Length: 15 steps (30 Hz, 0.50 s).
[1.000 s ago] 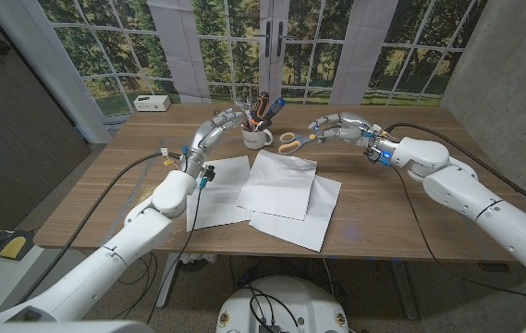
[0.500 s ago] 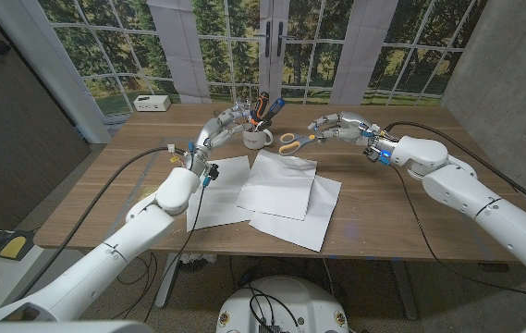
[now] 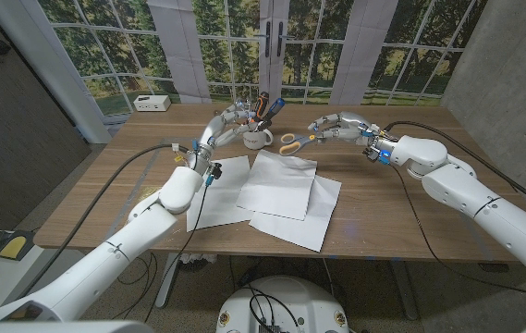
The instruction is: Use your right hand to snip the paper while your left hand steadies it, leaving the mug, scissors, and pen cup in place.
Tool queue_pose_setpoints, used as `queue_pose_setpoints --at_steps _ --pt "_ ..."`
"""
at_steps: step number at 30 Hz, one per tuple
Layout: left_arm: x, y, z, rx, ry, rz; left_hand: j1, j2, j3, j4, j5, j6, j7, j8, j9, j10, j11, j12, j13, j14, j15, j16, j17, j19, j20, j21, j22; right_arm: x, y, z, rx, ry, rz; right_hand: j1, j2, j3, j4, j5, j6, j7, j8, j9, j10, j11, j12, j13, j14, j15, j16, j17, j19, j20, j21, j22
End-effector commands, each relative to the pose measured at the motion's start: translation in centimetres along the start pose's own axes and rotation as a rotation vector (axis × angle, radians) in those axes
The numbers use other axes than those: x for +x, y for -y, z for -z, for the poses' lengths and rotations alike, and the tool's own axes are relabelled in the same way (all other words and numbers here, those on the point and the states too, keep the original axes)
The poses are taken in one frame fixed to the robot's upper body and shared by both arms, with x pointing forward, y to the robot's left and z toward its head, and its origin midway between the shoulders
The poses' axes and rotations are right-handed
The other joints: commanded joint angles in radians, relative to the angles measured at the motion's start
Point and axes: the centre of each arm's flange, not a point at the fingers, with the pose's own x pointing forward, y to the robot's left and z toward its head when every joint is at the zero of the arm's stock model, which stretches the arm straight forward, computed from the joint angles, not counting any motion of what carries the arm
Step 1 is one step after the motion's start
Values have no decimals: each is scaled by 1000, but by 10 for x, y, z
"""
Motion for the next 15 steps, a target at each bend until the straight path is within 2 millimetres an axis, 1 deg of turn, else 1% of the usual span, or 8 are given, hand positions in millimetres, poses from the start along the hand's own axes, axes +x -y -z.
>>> queue_pose_setpoints --at_steps 1,4,8,10,12,15 --pt "4 5 -5 28 21 36 8 17 0 3 2 11 5 0 4 -8 -3 0 0 -13 -34 1 3 -8 0 2 2 -1 2 -2 -22 -10 -7 9 1 7 1 3 -7 1 -2 0 -2 2 4 4 -3 -95 2 2 -1 -101 7 3" --pt "5 6 -5 14 22 49 11 25 -1 6 -1 22 14 3 5 -9 -2 0 -1 -15 -35 1 3 -10 -2 2 2 -2 2 -2 -32 -10 -6 9 2 7 1 2 -7 0 -2 -1 -3 3 3 4 -4 -95 2 2 -2 -101 7 3" --pt "7 7 -8 37 33 59 12 33 -4 9 -4 39 27 9 9 -12 0 0 -2 -16 -33 2 3 -12 -3 3 2 -3 2 -4 -44 -11 -3 9 2 7 2 1 -7 1 -1 -1 -1 2 3 3 -3 -95 3 2 -3 -100 7 3" --pt "8 8 -9 41 37 61 17 43 -5 11 -9 60 40 19 14 -14 2 0 -3 -19 -32 2 3 -13 -2 3 2 -3 2 -5 -52 -9 -2 9 2 7 2 0 -7 1 -2 -2 -3 5 3 3 -4 -95 3 2 -3 -100 7 3" --pt "9 8 -11 52 43 63 20 48 -4 11 -11 59 41 18 15 -17 2 -1 -3 -23 -27 1 2 -14 0 3 2 -4 2 -6 -55 -10 -2 9 2 7 2 -1 -7 2 -1 -2 -4 4 4 4 -4 -95 3 2 -4 -100 7 3" --pt "10 8 -13 81 48 54 27 57 -3 11 -15 59 50 20 20 -24 1 -3 -4 -26 -26 0 2 -16 3 3 2 -5 3 -6 -58 -10 1 9 3 7 2 -2 -7 0 -1 -3 -4 2 4 5 -5 -95 3 2 -5 -100 7 2"
